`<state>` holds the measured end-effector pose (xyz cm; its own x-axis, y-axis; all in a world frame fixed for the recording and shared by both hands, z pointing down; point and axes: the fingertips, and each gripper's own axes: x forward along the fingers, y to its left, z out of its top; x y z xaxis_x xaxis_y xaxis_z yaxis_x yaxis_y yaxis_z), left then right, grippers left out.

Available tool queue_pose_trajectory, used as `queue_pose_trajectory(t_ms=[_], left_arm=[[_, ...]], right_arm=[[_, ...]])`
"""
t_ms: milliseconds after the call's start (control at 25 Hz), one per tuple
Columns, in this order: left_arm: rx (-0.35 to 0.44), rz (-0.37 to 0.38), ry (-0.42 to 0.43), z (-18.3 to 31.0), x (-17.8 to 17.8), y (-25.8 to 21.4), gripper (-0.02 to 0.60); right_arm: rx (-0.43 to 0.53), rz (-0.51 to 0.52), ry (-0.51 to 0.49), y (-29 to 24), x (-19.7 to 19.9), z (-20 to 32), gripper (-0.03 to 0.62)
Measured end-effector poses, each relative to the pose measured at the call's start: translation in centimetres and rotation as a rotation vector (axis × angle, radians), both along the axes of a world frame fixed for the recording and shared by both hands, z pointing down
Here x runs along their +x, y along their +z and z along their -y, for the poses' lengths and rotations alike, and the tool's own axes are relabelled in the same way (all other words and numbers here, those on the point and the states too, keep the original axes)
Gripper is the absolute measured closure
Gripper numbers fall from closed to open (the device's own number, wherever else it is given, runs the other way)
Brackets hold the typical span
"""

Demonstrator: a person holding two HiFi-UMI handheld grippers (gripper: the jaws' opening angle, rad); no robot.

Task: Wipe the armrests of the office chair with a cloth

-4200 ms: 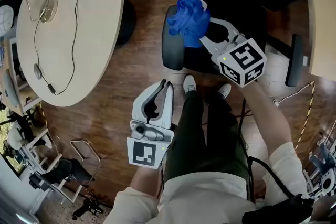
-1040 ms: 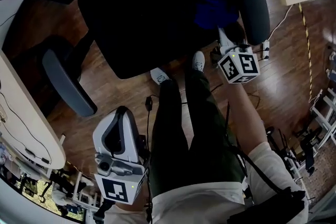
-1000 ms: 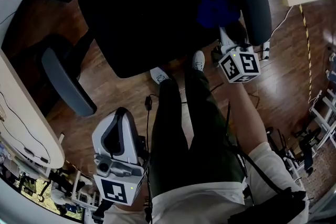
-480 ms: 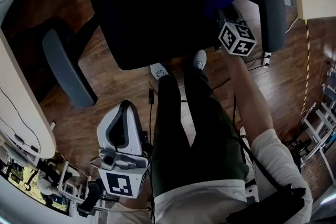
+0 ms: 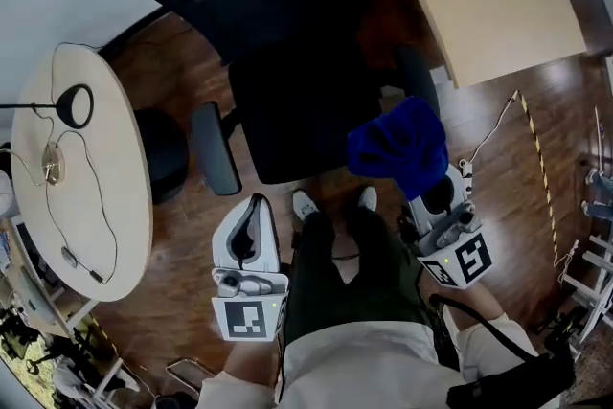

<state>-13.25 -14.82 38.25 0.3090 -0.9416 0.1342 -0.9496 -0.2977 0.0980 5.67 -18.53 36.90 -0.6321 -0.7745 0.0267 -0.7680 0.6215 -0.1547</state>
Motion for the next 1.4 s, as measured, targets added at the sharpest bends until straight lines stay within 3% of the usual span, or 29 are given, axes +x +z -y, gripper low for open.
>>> queue_pose_trajectory(t_ms=[120, 240, 520, 720, 920, 1120, 1400], left_arm=[[0.070, -0.032, 0.009, -2.1, -0.1, -5.8, 0.578], [0.134, -0.032, -0.007, -4.7, 0.2, -10.6, 0.578], [0.216, -0.011, 0.000, -16.0, 6.0, -18.1, 0.578], [0.216, -0.033, 0.010, -25.2, 11.7, -20.6, 0.578], [0.251, -0.004, -0.004, -32.8, 14.4, -23.6, 0.578], [0.265, 0.010, -0.013, -36.5, 14.3, -25.3, 0.578], [0.241, -0.009, 0.052, -36.8, 12.2, -25.9, 0.578]], right_arm=[[0.128, -0.001, 0.012, -8.0, 0.4, -2.9, 0.523], [0.216, -0.017, -0.011, -12.6, 0.7, -6.2, 0.523], [0.230, 0.023, -0.072, -17.9, 5.0, -17.9, 0.522], [0.203, 0.045, -0.120, -19.6, 9.3, -27.4, 0.522], [0.226, 0.117, -0.155, -22.5, 11.9, -34.9, 0.522], [0.240, 0.153, -0.143, -24.2, 12.5, -38.8, 0.522], [0.242, 0.191, -0.133, -25.6, 10.1, -39.9, 0.522]])
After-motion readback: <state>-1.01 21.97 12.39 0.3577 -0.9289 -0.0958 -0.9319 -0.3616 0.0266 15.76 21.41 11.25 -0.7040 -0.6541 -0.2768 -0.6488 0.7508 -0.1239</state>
